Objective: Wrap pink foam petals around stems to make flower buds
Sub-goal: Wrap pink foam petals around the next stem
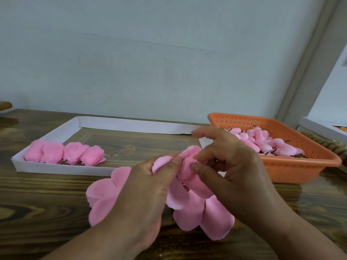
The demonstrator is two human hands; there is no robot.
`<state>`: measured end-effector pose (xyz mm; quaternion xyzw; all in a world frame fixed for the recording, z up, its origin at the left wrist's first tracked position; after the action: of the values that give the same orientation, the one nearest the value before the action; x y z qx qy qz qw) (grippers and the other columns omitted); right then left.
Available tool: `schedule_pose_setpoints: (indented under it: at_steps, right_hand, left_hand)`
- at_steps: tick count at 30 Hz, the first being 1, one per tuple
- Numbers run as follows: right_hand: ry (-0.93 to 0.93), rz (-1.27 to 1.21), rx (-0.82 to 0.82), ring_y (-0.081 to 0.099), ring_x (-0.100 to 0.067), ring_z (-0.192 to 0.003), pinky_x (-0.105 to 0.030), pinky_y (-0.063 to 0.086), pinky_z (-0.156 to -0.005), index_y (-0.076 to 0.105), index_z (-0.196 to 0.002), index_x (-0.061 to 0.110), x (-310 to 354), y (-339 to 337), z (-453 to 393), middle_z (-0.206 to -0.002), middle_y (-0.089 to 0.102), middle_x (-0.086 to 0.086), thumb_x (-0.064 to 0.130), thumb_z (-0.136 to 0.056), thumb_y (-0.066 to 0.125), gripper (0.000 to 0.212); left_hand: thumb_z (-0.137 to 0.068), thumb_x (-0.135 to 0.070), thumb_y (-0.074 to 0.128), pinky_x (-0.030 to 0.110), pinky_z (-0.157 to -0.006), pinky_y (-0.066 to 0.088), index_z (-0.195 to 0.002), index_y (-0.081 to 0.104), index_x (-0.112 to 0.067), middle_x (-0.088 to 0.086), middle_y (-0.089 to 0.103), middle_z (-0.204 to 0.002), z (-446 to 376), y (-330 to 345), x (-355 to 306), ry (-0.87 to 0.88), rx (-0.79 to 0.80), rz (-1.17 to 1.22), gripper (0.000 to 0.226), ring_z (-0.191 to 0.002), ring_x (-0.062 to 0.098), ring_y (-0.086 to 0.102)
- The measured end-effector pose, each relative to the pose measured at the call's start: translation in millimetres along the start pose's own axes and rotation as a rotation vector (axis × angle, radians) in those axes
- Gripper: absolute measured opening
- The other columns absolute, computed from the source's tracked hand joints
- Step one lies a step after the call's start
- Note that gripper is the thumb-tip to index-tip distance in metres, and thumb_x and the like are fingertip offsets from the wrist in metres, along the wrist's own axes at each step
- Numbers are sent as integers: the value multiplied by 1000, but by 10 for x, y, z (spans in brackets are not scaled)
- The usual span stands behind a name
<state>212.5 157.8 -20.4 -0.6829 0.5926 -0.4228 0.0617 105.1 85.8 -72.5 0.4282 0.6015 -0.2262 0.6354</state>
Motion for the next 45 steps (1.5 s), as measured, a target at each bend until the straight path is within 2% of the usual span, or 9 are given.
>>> schedule_pose_setpoints:
  at_steps: [3,7,15,20,28,34,37,42,45]
  right_hand:
    - [-14,-7,0,60,-10,-82,-27,50,-64,69,-70,7,22,1,-16,-96,64,4,3,-76,71,8]
    - [-12,-5,10,57,-18,-70,-38,47,-61,66,-70,5,12,-8,-19,-74,61,-5,-3,-73,71,9]
    - [82,-127,-23,56,-20,-62,-39,48,-57,62,-68,16,-49,23,0,-74,61,-3,3,-73,70,16]
    - [134,-170,109,58,-6,-66,-15,48,-58,67,-75,18,-62,25,-16,-78,63,1,-11,-71,66,29]
    - [113,-142,130,62,-7,-62,-17,49,-58,70,-74,17,-77,-8,-23,-73,66,3,-4,-76,70,21]
    - [-20,-2,141,53,-4,-67,-13,41,-60,66,-76,20,-83,-97,-56,-70,59,9,13,-75,73,10]
    - [32,-50,176,55,-8,-70,-20,46,-63,63,-87,31,-142,-108,-51,-76,61,9,12,-77,75,24]
    - [89,-143,219,58,-17,-68,-33,52,-64,69,-91,23,-205,-88,-46,-77,66,0,14,-78,75,17]
    - [80,-163,217,55,-7,-62,-21,50,-60,66,-94,37,-205,-82,-42,-81,64,10,20,-72,71,28]
  left_hand:
    - [-71,-34,64,12,-44,44,-70,77,-35,-2,74,-70,16,28,-36,33,26,10,14,-58,2,66]
    - [-52,-36,71,15,-51,50,-75,77,-35,0,75,-76,0,42,-19,54,49,20,24,-68,8,71]
    - [-66,-28,70,15,-53,49,-87,78,-24,5,76,-81,-30,9,35,-2,67,44,22,-75,13,72]
    - [-72,-27,71,23,-62,48,-89,77,-23,4,76,-87,-73,-44,116,-70,13,25,18,-87,19,72]
    - [-48,-39,71,18,-50,45,-81,76,-19,5,75,-81,-52,-40,102,-90,-10,-6,39,-77,18,69]
    - [-58,-31,69,14,-37,39,-79,73,-12,0,70,-64,-26,11,63,-108,75,-3,29,-50,6,61]
    - [-58,-30,68,12,-34,35,-70,71,-14,-3,64,-56,-13,28,42,-112,103,1,20,-41,4,55]
    - [-57,-31,69,13,-35,36,-72,71,-12,0,65,-58,-17,23,42,-126,121,-22,25,-43,5,55]
    - [-57,-34,70,18,-44,44,-76,73,-12,5,71,-70,-34,-4,77,-137,142,-73,29,-56,12,63]
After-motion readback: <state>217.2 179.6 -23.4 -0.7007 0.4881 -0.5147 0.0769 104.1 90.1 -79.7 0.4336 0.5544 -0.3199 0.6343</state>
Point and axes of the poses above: each hand's wrist, its own z-axis away from the middle knuckle, its own y-axis out of the palm, x = y × z, the point moved 5 cm from there along -z, towards the middle knuckle
